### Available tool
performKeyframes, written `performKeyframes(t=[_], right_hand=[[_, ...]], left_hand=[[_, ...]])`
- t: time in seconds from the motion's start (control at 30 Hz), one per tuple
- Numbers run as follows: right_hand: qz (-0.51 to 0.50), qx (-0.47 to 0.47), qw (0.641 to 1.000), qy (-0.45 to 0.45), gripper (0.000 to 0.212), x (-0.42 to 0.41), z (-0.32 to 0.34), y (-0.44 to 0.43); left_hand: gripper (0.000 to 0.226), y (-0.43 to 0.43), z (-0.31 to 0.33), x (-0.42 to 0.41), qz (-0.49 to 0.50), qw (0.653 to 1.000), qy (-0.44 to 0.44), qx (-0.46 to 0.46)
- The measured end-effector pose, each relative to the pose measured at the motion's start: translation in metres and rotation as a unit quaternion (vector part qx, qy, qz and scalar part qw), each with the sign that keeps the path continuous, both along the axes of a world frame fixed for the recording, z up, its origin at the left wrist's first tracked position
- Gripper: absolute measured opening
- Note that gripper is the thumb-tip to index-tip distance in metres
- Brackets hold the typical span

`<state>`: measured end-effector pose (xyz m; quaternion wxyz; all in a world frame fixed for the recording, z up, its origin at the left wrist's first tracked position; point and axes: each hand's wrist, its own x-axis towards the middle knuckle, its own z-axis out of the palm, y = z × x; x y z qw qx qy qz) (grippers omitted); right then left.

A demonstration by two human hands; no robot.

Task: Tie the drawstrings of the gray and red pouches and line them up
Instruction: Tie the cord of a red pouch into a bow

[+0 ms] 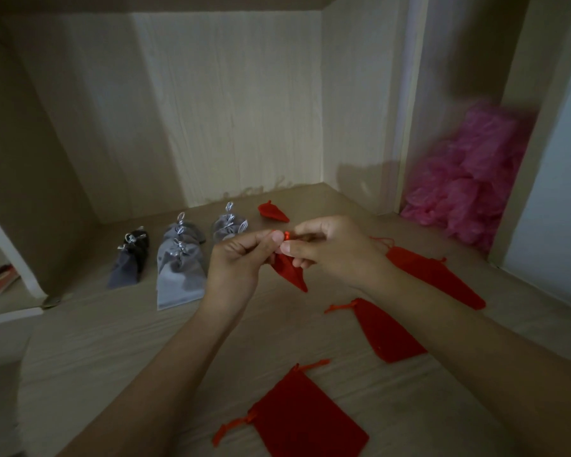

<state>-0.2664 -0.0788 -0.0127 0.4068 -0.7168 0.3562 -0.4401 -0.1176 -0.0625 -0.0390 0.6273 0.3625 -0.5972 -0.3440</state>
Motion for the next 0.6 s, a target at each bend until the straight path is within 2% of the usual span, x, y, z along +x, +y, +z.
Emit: performKeyframes(t=[0.03, 0.17, 0.3, 0.43, 0.5, 0.6], right_hand=[[-0.006, -0.004, 1.0, 0.012, 0.003, 0.0, 0.0, 0.002], [-0.03, -0.011, 0.999, 0.029, 0.016, 0.002, -0.002, 0.004], [-0.052, -0.051, 0.994, 0.081, 0.02, 0.003, 0.0, 0.004], [-0.077, -0.137, 0.978, 0.135, 0.02, 0.005, 0.002, 0.008], [-0.071, -0.128, 0.979, 0.139, 0.019, 0.005, 0.003, 0.008], [-0.01, -0.055, 0.993, 0.104, 0.015, 0.002, 0.007, 0.006]], left_hand=[[0.02, 0.0, -0.002, -0.001, 0.019, 1.0, -0.002, -0.008], [0.025, 0.002, -0.004, -0.005, 0.08, 0.996, -0.029, -0.04], [0.028, 0.004, -0.003, -0.007, 0.08, 0.996, -0.017, -0.031], [0.032, 0.005, 0.0, -0.01, 0.025, 0.999, 0.045, 0.004], [0.025, 0.005, 0.002, -0.01, -0.028, 0.996, 0.082, 0.034], [0.03, 0.004, 0.008, 0.0, -0.131, 0.987, 0.071, 0.057]])
